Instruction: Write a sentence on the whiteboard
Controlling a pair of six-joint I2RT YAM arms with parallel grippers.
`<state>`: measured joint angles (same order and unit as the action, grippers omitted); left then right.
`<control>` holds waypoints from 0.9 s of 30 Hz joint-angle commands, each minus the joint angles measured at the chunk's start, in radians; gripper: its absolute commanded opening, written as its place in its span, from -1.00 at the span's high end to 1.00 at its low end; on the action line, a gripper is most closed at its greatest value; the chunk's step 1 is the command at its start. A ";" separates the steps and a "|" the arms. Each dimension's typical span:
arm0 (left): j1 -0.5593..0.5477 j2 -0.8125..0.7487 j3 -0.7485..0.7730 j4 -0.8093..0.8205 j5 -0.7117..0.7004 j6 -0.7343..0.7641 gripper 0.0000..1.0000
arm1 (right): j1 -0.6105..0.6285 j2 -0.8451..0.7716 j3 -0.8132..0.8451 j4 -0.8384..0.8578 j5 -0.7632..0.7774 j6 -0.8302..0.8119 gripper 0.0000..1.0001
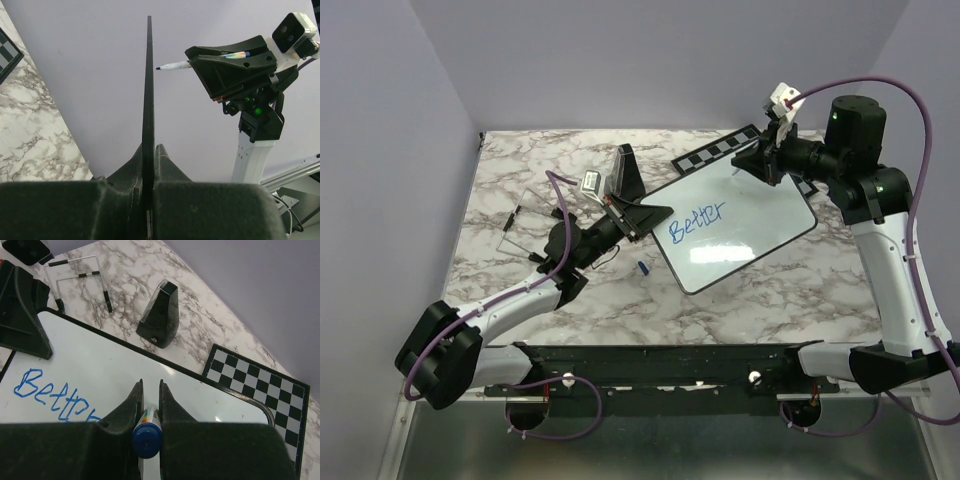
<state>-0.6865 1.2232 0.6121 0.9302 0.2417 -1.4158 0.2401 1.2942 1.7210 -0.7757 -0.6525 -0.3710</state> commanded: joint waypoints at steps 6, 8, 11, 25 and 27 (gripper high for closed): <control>0.008 -0.001 0.060 0.093 0.015 -0.049 1.00 | -0.007 -0.006 -0.009 0.019 0.056 -0.005 0.99; 0.010 -0.002 0.061 0.093 0.016 -0.049 1.00 | -0.007 -0.012 -0.015 0.007 0.050 -0.012 0.99; 0.015 0.002 0.058 0.101 0.013 -0.051 1.00 | -0.008 -0.026 -0.023 -0.008 0.047 -0.020 0.99; 0.021 0.022 0.071 0.111 0.016 -0.058 1.00 | -0.007 -0.085 -0.086 -0.019 0.045 -0.026 0.99; 0.022 0.027 0.071 0.121 0.019 -0.061 1.00 | -0.007 -0.072 -0.083 -0.001 0.045 -0.019 0.99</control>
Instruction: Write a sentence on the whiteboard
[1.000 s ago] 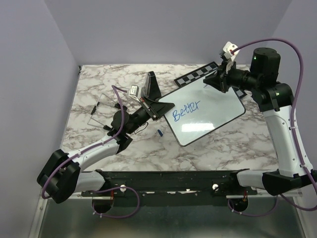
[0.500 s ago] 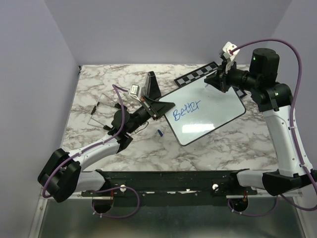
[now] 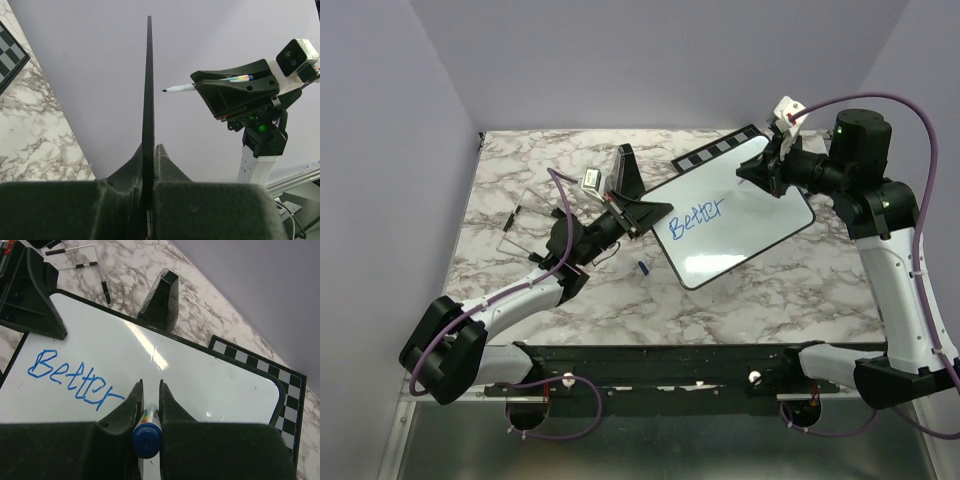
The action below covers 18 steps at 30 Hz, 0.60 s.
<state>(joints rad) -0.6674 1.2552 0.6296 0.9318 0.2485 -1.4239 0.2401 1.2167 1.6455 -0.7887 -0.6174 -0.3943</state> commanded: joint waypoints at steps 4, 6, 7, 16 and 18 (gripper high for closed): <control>0.002 0.000 0.051 0.127 0.015 -0.059 1.00 | -0.007 0.024 0.002 0.063 0.015 0.026 0.99; 0.003 0.000 0.050 0.127 0.017 -0.060 1.00 | -0.007 0.032 0.013 0.086 0.019 0.035 0.99; 0.002 0.000 0.051 0.127 0.017 -0.060 1.00 | -0.007 0.043 0.019 0.089 0.019 0.038 0.99; 0.002 0.007 0.055 0.147 0.023 -0.069 1.00 | -0.007 0.063 0.000 0.103 0.047 0.029 0.99; 0.002 0.007 0.056 0.151 0.021 -0.072 1.00 | -0.007 0.061 -0.004 0.091 0.044 0.026 0.99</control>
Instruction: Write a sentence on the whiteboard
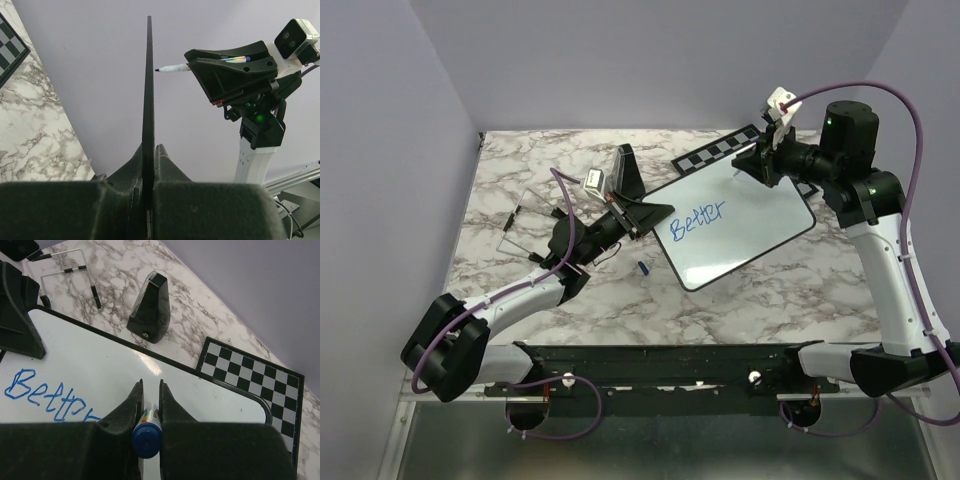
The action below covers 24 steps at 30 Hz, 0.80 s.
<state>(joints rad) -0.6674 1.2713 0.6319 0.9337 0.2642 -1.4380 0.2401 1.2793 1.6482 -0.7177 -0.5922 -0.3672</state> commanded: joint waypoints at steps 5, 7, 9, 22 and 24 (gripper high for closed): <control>0.003 -0.004 0.058 0.154 0.007 -0.059 1.00 | -0.005 -0.017 -0.024 -0.012 0.015 -0.019 0.99; 0.005 -0.004 0.061 0.157 0.007 -0.059 1.00 | -0.007 -0.024 -0.031 -0.020 0.015 -0.024 0.99; 0.003 -0.001 0.063 0.160 0.009 -0.061 1.00 | -0.007 -0.031 -0.045 -0.020 0.019 -0.026 0.99; 0.015 -0.007 0.060 0.166 0.004 -0.062 1.00 | -0.008 -0.077 -0.102 -0.048 0.026 -0.036 0.99; 0.019 -0.007 0.061 0.165 0.006 -0.062 1.00 | -0.007 -0.092 -0.113 -0.055 0.028 -0.039 0.99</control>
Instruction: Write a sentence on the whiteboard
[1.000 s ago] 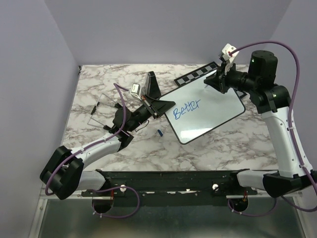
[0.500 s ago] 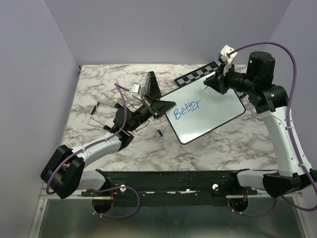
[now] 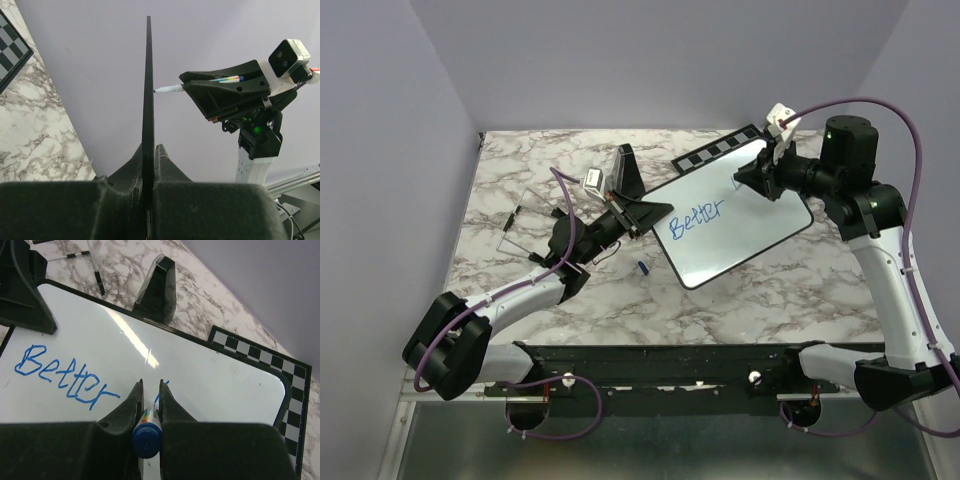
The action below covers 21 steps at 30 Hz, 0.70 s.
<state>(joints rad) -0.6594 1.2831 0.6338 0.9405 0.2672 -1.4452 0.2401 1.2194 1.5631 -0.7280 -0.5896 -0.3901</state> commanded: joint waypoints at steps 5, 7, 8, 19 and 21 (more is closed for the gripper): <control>0.017 -0.021 0.066 0.153 0.007 -0.055 1.00 | -0.007 -0.060 -0.066 -0.063 0.014 -0.018 0.99; 0.017 -0.021 0.066 0.152 0.007 -0.055 1.00 | -0.007 -0.067 -0.075 -0.067 0.013 -0.018 0.99; 0.018 -0.021 0.069 0.150 0.009 -0.053 1.00 | -0.007 -0.069 -0.083 -0.065 0.013 -0.019 0.99; 0.018 -0.021 0.069 0.149 0.015 -0.057 1.00 | -0.007 -0.024 -0.034 -0.011 0.011 0.013 0.99; 0.018 -0.018 0.069 0.152 0.015 -0.057 1.00 | -0.008 -0.012 -0.025 -0.005 0.011 0.019 0.99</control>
<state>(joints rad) -0.6407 1.2835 0.6342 0.9386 0.2699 -1.4433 0.2401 1.1759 1.5070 -0.7464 -0.5900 -0.3889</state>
